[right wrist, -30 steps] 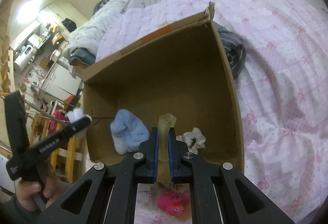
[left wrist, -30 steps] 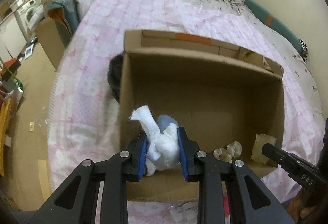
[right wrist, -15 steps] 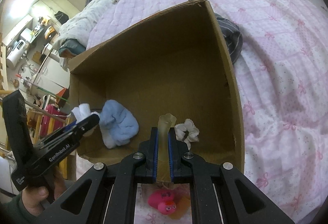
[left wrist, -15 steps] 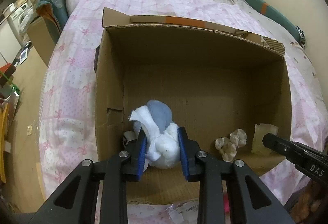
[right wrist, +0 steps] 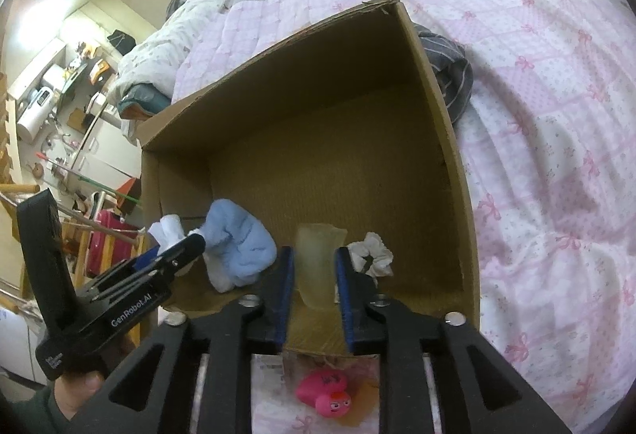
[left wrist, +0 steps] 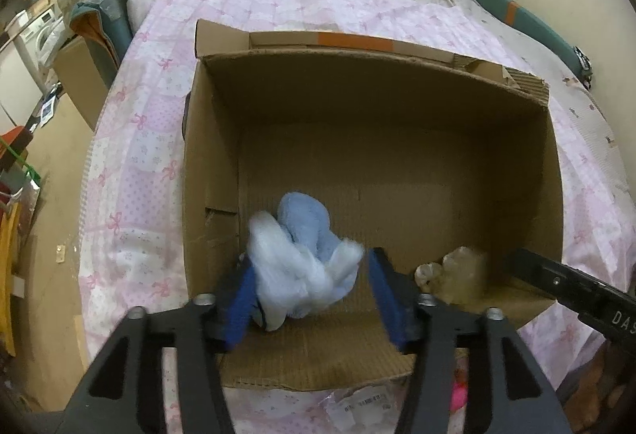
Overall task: Organize soft objects
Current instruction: 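Carry the white sock and tan card into the box and open both grippers, then withdraw both open grippers from the box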
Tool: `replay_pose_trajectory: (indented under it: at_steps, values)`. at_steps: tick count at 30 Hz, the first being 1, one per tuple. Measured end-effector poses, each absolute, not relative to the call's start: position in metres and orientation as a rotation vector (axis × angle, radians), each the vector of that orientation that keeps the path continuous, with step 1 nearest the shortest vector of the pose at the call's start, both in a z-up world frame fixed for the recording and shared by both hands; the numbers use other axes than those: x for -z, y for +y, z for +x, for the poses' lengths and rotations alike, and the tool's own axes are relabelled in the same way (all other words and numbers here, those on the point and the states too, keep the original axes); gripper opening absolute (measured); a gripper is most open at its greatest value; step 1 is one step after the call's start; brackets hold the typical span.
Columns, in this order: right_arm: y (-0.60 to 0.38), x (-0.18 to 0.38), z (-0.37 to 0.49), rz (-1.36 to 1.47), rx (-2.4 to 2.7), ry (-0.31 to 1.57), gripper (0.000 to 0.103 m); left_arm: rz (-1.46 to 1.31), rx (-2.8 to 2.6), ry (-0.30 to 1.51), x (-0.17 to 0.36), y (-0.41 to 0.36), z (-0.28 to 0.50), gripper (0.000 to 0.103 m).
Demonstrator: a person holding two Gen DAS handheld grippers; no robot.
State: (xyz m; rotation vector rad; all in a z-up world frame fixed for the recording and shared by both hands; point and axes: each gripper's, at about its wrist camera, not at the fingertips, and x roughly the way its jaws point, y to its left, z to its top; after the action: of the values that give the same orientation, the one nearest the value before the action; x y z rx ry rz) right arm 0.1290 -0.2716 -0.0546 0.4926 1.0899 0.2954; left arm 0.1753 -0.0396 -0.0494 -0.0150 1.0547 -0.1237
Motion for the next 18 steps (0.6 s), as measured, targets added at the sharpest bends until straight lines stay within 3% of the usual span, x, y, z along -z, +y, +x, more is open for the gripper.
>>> replay_pose_trajectory:
  at_steps: [1, 3, 4, 5, 18]
  values:
    - [-0.2717, 0.0542, 0.1291, 0.495, -0.298, 1.089, 0.027, -0.015, 0.124, 1.05, 0.0479, -0.0398, 0.1746, 0.066]
    - [-0.2718, 0.0528, 0.1282, 0.498, -0.294, 1.083, 0.042, -0.017, 0.127, 1.044, 0.0462, -0.0401, 0.1742, 0.068]
    - [-0.2733, 0.0521, 0.1277, 0.512, -0.293, 1.074, 0.071, -0.019, 0.13, 1.042, 0.0454, -0.0401, 0.1739, 0.068]
    - [-0.276, 0.0505, 0.1259, 0.534, -0.293, 1.053, 0.082, -0.021, 0.133, 1.042, 0.0448, -0.0401, 0.1739, 0.068]
    - [-0.2805, 0.0503, 0.1242, 0.539, -0.268, 1.043, 0.082, -0.019, 0.121, 1.03, 0.0421, -0.0384, 0.1738, 0.068]
